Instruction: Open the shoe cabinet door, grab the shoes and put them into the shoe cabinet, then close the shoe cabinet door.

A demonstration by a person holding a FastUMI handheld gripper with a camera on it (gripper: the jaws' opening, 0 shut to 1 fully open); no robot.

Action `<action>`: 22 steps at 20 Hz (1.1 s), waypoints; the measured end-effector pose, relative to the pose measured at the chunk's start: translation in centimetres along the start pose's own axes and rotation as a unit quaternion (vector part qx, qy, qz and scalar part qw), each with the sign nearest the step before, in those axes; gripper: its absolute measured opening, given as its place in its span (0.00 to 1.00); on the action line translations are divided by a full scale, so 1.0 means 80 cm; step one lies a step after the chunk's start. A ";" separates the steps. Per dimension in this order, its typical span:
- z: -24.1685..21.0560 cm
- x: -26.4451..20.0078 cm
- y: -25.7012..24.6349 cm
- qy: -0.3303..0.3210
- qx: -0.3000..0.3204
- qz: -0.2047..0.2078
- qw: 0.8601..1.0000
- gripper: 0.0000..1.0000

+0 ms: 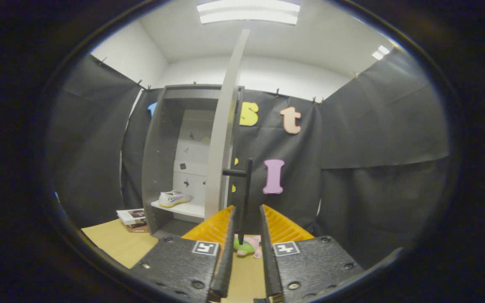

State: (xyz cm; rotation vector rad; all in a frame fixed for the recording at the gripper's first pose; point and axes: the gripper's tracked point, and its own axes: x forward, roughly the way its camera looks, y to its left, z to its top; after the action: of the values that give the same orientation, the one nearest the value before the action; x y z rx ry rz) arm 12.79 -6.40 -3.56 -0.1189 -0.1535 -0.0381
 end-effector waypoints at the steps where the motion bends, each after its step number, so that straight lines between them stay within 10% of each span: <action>1: 0.005 -0.015 0.006 -0.008 0.002 -0.008 1.000 0.45; 7: -0.037 -0.045 0.090 0.034 0.002 0.024 0.999 1.00; 22: -0.216 0.002 0.240 0.116 0.036 0.099 0.988 1.00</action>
State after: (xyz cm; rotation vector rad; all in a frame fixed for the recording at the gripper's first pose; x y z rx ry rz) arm 16.45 10.57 -22.67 -0.0566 0.0896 0.1520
